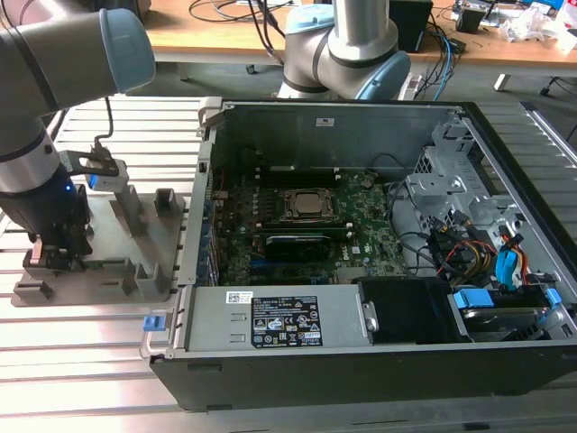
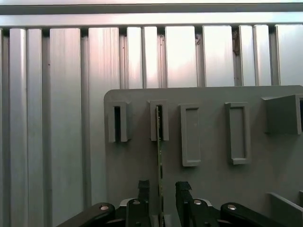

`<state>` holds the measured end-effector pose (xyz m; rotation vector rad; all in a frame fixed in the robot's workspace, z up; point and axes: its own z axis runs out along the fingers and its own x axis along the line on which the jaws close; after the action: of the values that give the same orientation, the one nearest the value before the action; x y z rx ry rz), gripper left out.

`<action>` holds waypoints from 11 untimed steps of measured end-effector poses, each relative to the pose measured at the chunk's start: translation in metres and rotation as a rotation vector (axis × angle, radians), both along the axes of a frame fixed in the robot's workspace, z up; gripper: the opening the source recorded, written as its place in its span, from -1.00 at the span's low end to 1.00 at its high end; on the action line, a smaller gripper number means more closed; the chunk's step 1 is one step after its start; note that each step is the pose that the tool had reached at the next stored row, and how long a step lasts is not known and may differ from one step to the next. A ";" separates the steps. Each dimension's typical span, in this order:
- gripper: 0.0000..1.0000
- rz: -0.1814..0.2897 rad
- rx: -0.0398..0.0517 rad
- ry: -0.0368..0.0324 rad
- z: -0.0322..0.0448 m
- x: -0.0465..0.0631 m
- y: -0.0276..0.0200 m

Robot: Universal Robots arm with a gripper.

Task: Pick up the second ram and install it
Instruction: 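Pick up the second ram and move it above second insertion slot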

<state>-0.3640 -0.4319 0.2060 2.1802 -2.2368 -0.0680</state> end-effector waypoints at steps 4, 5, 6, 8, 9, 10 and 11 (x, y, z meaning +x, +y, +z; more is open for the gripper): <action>-0.28 0.040 0.0003 0.0000 -0.0086 -0.002 0.0012; -0.28 0.040 0.0002 0.0000 -0.0086 -0.002 0.0012; -0.28 0.041 0.0003 -0.0001 -0.0087 -0.002 0.0013; -0.28 0.041 0.0003 0.0000 -0.0086 -0.002 0.0013; -0.44 0.041 0.0003 -0.0001 -0.0087 -0.002 0.0013; -0.57 0.041 0.0004 0.0000 -0.0087 -0.002 0.0013; -0.72 0.041 0.0003 0.0000 -0.0086 -0.002 0.0013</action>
<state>-0.3656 -0.4306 0.1973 2.2254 -2.1909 -0.0677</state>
